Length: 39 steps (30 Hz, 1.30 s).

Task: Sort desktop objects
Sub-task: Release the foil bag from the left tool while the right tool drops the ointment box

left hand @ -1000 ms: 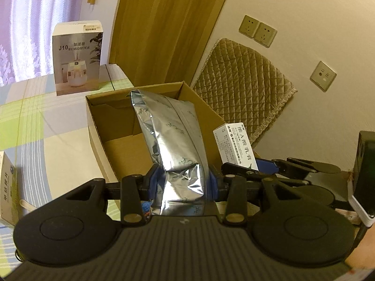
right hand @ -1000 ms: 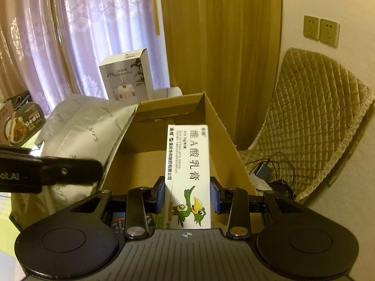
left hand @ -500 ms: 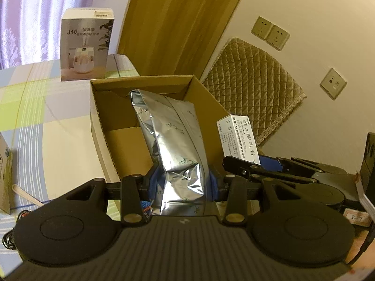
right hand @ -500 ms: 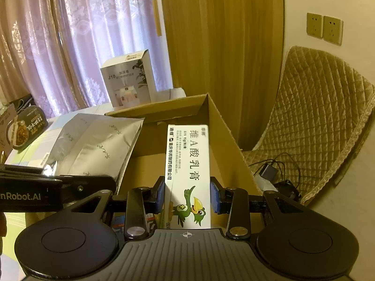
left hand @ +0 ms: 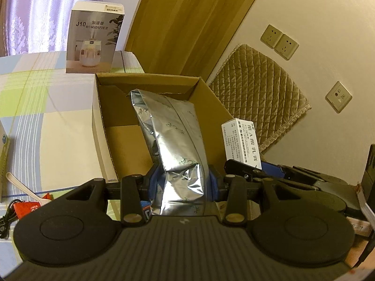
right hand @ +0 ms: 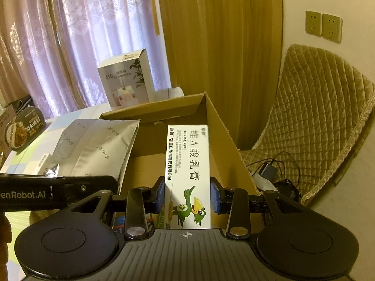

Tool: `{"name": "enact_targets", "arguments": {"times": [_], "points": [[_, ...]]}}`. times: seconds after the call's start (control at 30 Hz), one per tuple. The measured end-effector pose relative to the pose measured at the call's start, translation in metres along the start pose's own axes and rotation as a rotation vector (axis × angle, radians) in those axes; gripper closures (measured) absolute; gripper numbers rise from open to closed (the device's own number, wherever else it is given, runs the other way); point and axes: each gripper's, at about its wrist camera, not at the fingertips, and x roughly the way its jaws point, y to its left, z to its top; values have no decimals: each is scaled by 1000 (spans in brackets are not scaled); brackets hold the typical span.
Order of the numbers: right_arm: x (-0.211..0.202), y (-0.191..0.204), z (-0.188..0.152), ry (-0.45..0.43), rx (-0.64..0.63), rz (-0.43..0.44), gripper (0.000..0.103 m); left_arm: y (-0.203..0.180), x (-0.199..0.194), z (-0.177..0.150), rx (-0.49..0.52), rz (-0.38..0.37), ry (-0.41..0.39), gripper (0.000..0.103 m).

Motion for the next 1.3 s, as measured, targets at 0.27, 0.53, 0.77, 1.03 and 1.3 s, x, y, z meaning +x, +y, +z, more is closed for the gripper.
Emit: {"name": "enact_targets", "arguments": {"times": [0.27, 0.53, 0.77, 1.03, 1.3], "points": [[3, 2, -1, 4, -4, 0, 68, 2, 2, 0, -24, -16, -6, 66], [4, -2, -3, 8, 5, -6, 68, 10, -12, 7, -7, 14, -57, 54], [3, 0, -2, 2, 5, 6, 68, 19, -20, 6, -12, 28, -69, 53], [0, 5, 1, -75, -26, 3, 41, 25, -28, 5, -8, 50, -82, 52], [0, 3, 3, -76, 3, 9, 41, 35, -37, 4, -5, 67, -89, 49]]}}
